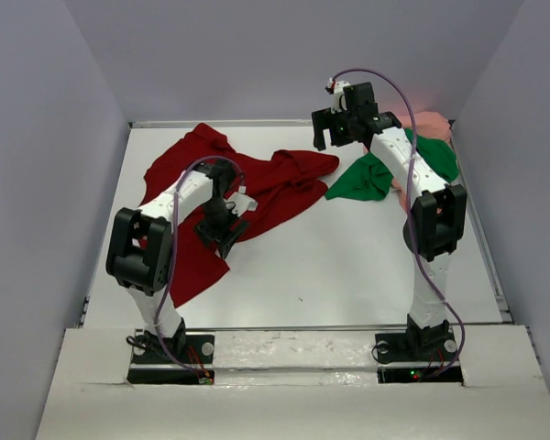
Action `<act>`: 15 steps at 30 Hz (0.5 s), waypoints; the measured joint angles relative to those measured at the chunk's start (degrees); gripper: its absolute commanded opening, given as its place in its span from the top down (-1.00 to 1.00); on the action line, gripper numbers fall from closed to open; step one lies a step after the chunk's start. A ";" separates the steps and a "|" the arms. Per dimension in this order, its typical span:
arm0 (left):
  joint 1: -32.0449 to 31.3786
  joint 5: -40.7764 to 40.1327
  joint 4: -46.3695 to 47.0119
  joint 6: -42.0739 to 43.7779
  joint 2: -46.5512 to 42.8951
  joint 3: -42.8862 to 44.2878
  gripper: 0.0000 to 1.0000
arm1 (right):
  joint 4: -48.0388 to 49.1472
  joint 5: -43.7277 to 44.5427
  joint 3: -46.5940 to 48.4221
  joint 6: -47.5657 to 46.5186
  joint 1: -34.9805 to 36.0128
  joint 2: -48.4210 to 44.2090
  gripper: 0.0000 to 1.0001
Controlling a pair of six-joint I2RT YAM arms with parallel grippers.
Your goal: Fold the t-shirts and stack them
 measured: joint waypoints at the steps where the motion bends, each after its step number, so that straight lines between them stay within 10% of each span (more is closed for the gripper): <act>1: -0.24 0.00 0.22 -0.04 -0.55 -0.52 -0.48 | 0.00 0.00 0.00 0.00 0.00 0.00 -0.86; 10: 2.38 3.15 -0.55 0.79 -6.23 3.89 -0.45 | 0.35 -0.46 -1.36 0.00 0.00 -0.74 -0.86; 15: 22.53 1.25 7.63 0.70 -14.69 8.76 -0.45 | 0.37 -0.98 -1.51 0.26 0.00 -1.55 -0.86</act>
